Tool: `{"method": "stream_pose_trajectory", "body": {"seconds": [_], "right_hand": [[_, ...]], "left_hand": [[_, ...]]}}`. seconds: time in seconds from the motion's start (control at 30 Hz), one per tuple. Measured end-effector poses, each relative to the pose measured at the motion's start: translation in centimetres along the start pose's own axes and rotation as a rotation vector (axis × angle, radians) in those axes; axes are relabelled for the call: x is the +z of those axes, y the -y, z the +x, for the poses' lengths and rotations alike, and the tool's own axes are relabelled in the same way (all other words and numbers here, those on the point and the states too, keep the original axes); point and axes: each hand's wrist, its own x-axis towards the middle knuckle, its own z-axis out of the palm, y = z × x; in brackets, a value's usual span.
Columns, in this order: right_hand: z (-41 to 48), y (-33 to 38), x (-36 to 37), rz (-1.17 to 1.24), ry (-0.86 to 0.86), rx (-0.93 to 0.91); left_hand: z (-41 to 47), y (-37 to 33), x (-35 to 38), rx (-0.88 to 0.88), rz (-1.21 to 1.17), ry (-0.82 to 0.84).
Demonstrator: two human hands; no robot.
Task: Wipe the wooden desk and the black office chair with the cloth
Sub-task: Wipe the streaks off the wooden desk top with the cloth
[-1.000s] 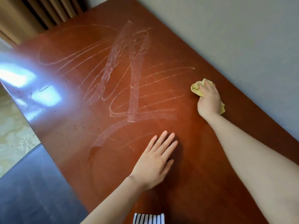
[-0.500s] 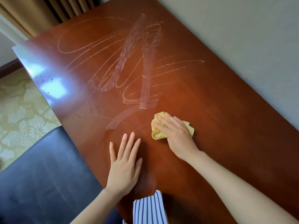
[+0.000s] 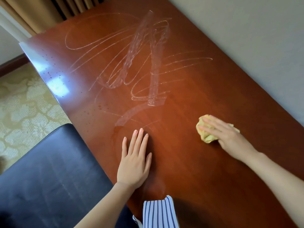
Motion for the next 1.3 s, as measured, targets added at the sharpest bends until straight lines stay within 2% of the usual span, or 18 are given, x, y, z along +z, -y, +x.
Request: {"method": "stream_pose_trajectory", "body": {"seconds": [0.27, 0.4, 0.47, 0.53, 0.77, 0.87, 1.1, 1.3], "right_hand": [[8.5, -3.8, -2.5, 0.022, -0.11, 0.414], [13.4, -1.2, -1.2, 0.062, -0.274, 0.69], [14.9, 1.0, -0.2, 0.068, -0.321, 0.76], [15.7, 3.4, 0.8, 0.058, -0.311, 0.702], [13.2, 10.7, 4.4, 0.012, -0.168, 0.24], [10.6, 12.0, 5.2, 0.029, -0.118, 0.099], [3.5, 13.2, 5.8, 0.103, -0.088, -0.055], [-1.3, 10.0, 4.3, 0.061, 0.013, -0.157]], "left_hand": [[0.0, 0.1, -0.3, -0.002, -0.014, -0.005], [0.0, 0.1, -0.4, -0.018, -0.043, 0.005], [-0.1, 0.0, -0.4, -0.025, -0.059, 0.014], [-0.1, 0.1, -0.5, -0.029, -0.069, 0.012], [-0.1, 0.3, -0.1, -0.02, -0.106, -0.043], [-0.1, 0.2, 0.0, -0.02, -0.147, -0.063], [-0.4, 0.4, -0.1, 0.013, -0.237, -0.104], [-0.8, 0.4, -0.2, 0.023, -0.225, -0.077]]}}
